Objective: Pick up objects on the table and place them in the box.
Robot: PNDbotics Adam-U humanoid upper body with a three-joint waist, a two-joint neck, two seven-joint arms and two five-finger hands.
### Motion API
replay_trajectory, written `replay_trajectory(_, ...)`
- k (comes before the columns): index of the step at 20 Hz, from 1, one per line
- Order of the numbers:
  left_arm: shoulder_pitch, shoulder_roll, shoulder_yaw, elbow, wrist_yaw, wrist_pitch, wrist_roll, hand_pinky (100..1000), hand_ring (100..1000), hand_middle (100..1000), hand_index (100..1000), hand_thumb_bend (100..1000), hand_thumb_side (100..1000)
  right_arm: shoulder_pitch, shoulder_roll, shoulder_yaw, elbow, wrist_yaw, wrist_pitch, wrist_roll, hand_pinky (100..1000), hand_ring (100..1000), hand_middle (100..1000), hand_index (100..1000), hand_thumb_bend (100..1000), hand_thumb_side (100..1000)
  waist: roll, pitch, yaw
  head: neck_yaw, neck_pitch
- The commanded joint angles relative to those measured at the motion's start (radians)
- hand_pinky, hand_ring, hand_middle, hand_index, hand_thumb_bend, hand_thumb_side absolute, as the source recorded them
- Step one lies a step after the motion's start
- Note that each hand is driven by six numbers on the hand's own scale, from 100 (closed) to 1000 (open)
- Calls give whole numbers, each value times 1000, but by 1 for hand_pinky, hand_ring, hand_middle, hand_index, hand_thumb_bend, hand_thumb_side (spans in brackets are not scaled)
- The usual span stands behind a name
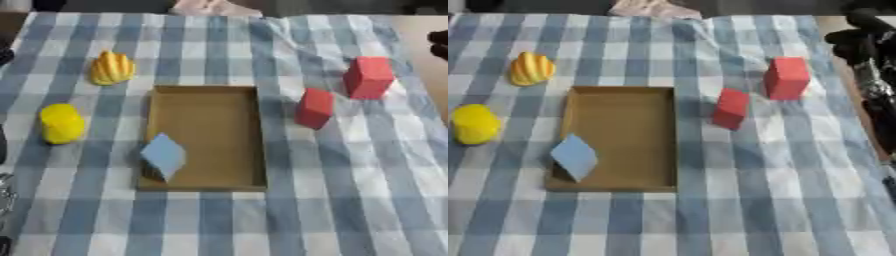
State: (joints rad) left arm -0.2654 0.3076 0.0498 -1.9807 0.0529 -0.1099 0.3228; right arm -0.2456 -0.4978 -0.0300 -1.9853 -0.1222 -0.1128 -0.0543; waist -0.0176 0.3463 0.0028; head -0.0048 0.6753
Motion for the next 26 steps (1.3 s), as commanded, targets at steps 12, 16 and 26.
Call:
replay_trajectory(12,-8,25,-1,-19,-1,0,-3,819,782,691,831,138,807,-73,-350,-14,-15,163,73,-20,868,896,766,900,100,527,-2,-20,-1,9,-21)
replay_trajectory(16,-7,29,-2,-19,-1,1,-4,818,783,691,831,137,807,-113,-457,5,-7,253,145,-13,849,894,782,897,100,466,-5,-20,-1,8,-26)
replay_trajectory(26,-8,38,-10,-19,-1,5,-13,818,784,691,830,137,810,-248,-572,130,209,500,119,102,817,893,823,895,100,410,-15,-18,8,-1,-37)
